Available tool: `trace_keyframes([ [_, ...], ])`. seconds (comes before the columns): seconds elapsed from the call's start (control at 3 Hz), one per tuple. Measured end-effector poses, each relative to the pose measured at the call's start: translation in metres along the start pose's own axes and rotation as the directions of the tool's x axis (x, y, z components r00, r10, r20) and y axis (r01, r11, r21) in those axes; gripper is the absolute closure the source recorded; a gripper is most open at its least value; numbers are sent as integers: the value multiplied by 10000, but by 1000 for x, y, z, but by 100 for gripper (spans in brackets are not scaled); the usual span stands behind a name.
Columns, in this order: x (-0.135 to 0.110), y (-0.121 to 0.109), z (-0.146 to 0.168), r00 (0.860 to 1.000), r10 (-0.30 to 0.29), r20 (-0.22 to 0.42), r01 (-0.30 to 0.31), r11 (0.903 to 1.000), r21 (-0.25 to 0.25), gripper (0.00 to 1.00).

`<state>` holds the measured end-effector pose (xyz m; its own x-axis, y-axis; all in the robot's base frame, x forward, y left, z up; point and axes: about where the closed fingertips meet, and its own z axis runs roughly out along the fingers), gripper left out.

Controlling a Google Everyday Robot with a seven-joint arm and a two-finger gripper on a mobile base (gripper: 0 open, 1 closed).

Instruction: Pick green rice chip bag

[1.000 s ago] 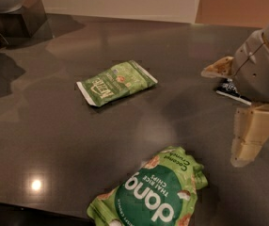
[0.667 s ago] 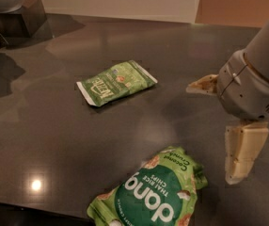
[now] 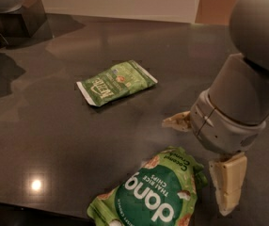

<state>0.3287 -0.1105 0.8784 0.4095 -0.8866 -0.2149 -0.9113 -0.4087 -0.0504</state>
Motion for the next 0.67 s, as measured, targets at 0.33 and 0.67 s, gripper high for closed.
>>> trace_keyframes([
  [0.33,-7,4,20,9991,-412,89,414,9987,-294,0],
  [0.67,-17,5,33,9986,-452,278,460,9985,-283,17],
])
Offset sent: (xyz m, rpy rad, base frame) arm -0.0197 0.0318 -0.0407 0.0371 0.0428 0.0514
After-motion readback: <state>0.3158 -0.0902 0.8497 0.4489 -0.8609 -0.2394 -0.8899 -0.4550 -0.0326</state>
